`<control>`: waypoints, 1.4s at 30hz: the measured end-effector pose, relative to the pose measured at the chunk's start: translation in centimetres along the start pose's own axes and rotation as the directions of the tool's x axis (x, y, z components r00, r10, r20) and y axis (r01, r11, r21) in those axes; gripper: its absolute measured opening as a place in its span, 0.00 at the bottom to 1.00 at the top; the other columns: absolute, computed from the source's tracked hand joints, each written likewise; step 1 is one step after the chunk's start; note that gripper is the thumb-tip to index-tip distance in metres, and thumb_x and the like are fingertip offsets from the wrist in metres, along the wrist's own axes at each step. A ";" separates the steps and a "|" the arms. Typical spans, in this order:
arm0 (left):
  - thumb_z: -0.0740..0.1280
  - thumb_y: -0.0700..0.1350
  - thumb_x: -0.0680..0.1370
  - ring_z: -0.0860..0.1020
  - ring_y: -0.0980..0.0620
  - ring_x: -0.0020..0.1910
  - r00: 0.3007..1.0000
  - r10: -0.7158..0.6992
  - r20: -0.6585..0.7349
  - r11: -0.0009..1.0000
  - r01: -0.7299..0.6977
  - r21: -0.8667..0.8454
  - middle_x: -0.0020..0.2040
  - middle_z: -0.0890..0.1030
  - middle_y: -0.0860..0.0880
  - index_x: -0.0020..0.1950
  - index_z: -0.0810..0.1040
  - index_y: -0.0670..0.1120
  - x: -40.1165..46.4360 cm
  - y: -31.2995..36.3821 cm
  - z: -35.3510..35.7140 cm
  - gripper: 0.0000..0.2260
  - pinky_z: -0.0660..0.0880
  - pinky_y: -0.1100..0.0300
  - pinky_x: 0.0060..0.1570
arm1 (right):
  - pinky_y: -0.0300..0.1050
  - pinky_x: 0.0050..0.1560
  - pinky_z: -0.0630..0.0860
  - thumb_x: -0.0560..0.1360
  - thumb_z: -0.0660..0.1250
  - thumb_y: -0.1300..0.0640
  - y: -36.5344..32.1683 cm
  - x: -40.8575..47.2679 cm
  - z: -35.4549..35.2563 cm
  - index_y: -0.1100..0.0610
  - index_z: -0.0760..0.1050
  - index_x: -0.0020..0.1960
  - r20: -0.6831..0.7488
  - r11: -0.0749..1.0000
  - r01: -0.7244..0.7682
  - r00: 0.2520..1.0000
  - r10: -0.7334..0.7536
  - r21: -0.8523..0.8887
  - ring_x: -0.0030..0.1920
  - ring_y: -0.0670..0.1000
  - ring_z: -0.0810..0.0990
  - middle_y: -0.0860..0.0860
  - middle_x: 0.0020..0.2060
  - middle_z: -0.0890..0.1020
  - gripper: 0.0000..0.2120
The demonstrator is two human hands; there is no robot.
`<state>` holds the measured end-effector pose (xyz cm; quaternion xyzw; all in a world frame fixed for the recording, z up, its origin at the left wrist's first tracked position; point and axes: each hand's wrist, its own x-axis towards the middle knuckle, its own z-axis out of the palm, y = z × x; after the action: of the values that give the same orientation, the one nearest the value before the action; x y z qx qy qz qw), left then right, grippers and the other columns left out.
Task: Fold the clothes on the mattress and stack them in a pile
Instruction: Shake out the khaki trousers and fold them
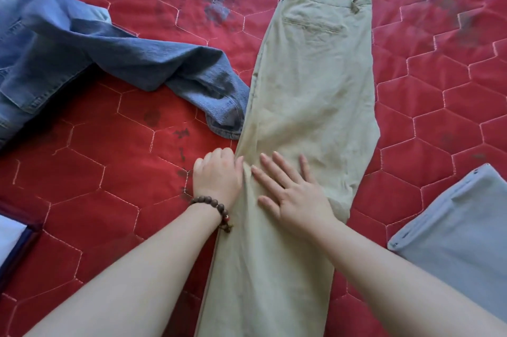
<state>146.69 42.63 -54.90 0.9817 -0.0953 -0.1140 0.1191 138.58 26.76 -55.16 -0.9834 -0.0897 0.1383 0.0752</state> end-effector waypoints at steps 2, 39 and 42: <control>0.58 0.50 0.81 0.77 0.39 0.47 1.000 0.007 0.004 1.000 -0.007 -0.004 0.46 0.79 0.42 0.46 0.74 0.42 0.0 -0.2 -0.2 0.13 0.65 0.49 0.46 | 0.63 0.73 0.34 0.79 0.38 0.38 3.3 0.1 0.2 0.40 0.37 0.76 0.006 0.976 -0.206 0.978 0.207 -0.069 0.77 0.47 0.39 0.44 0.77 0.43 0.27; 0.60 0.48 0.82 0.76 0.37 0.55 0.948 -0.314 0.051 0.858 0.307 -0.412 0.54 0.78 0.35 0.55 0.72 0.36 10.5 8.2 -1.7 0.14 0.65 0.54 0.45 | 0.50 0.39 0.65 0.82 0.56 0.52 15.4 -0.3 -5.1 0.58 0.67 0.44 -0.042 0.376 -0.760 0.419 0.907 0.530 0.40 0.59 0.72 0.61 0.42 0.78 0.12; 0.61 0.50 0.81 0.77 0.38 0.54 0.952 -0.299 0.070 0.870 0.302 -0.390 0.54 0.79 0.36 0.56 0.72 0.37 11.4 8.1 -1.9 0.16 0.69 0.53 0.47 | 0.54 0.49 0.70 0.80 0.57 0.47 16.0 0.9 -5.9 0.61 0.70 0.55 -0.059 0.353 -0.807 0.371 0.927 0.473 0.52 0.62 0.76 0.61 0.52 0.78 0.16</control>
<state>156.73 32.90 -53.36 0.9395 0.0830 -0.1519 0.2955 143.61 10.62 -52.59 -0.8498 0.4939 0.0107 0.1838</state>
